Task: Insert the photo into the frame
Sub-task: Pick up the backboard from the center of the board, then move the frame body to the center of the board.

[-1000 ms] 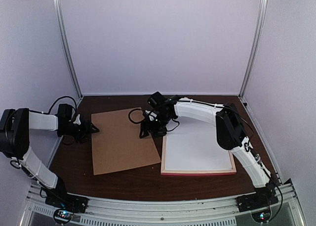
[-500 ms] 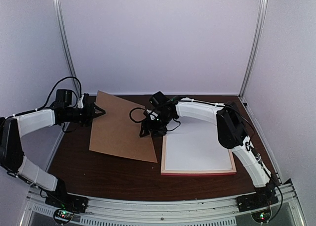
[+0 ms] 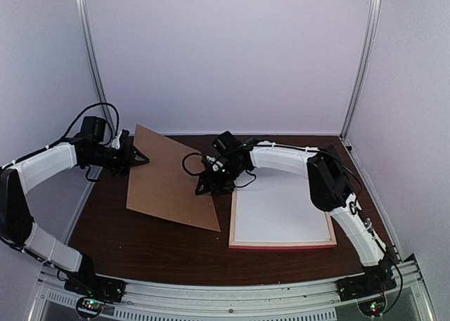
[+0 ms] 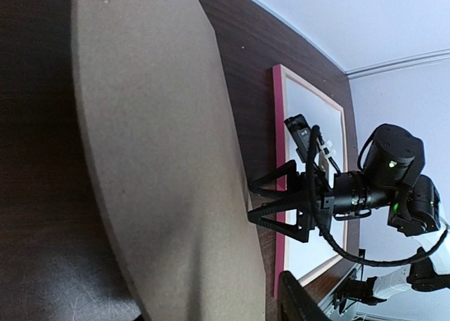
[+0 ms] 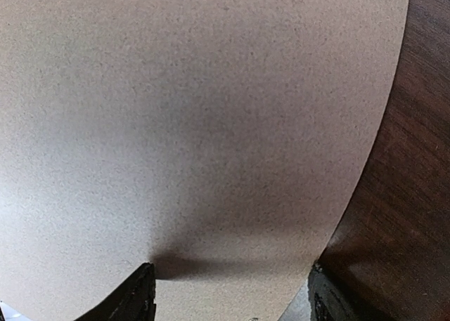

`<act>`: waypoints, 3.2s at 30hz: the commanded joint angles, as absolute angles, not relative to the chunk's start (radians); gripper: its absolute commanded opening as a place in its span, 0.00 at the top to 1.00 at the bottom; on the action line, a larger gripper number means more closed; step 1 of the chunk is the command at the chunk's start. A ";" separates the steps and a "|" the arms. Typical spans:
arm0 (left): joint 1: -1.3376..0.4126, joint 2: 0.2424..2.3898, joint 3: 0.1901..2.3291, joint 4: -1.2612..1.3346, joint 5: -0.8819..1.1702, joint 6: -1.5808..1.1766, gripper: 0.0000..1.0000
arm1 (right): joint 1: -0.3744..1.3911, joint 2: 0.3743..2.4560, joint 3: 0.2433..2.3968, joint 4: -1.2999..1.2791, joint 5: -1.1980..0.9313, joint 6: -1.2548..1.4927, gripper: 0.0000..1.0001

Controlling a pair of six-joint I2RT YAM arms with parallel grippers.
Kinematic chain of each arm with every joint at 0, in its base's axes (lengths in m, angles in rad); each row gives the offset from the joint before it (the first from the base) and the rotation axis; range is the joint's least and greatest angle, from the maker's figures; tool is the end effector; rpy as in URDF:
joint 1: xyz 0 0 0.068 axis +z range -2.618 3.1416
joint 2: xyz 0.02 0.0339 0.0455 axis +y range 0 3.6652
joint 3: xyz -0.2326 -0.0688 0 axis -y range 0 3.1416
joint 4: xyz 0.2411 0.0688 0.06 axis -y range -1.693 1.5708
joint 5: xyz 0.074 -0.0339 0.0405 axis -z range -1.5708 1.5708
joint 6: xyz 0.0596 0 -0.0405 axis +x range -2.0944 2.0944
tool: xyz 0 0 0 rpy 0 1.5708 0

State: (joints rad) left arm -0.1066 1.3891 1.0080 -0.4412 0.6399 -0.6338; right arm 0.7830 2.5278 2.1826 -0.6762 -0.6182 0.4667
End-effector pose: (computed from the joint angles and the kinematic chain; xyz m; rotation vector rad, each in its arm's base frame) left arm 0.3015 -0.0680 0.2190 -0.3301 2.4452 -1.1035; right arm 0.3451 0.3922 0.1178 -0.6929 2.7374 1.1920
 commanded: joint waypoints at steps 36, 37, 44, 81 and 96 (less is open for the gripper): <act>-0.109 1.284 1.161 -0.427 0.694 -0.779 1.00 | 0.608 2.074 1.799 -0.678 -0.501 0.346 0.23; -0.109 1.281 1.164 -0.406 0.717 -0.795 1.00 | 0.586 2.045 1.771 -0.691 -0.479 0.336 0.23; -0.121 1.279 1.183 -0.257 0.777 -0.877 1.00 | 0.387 1.852 1.540 -0.759 -0.278 0.270 0.23; -0.233 1.405 1.223 -0.157 0.770 -0.880 1.00 | 0.085 1.879 1.240 -0.726 -0.290 0.172 0.67; -0.238 1.402 1.221 -0.149 0.768 -0.880 1.00 | 0.088 1.890 1.228 -0.707 -0.316 0.176 0.83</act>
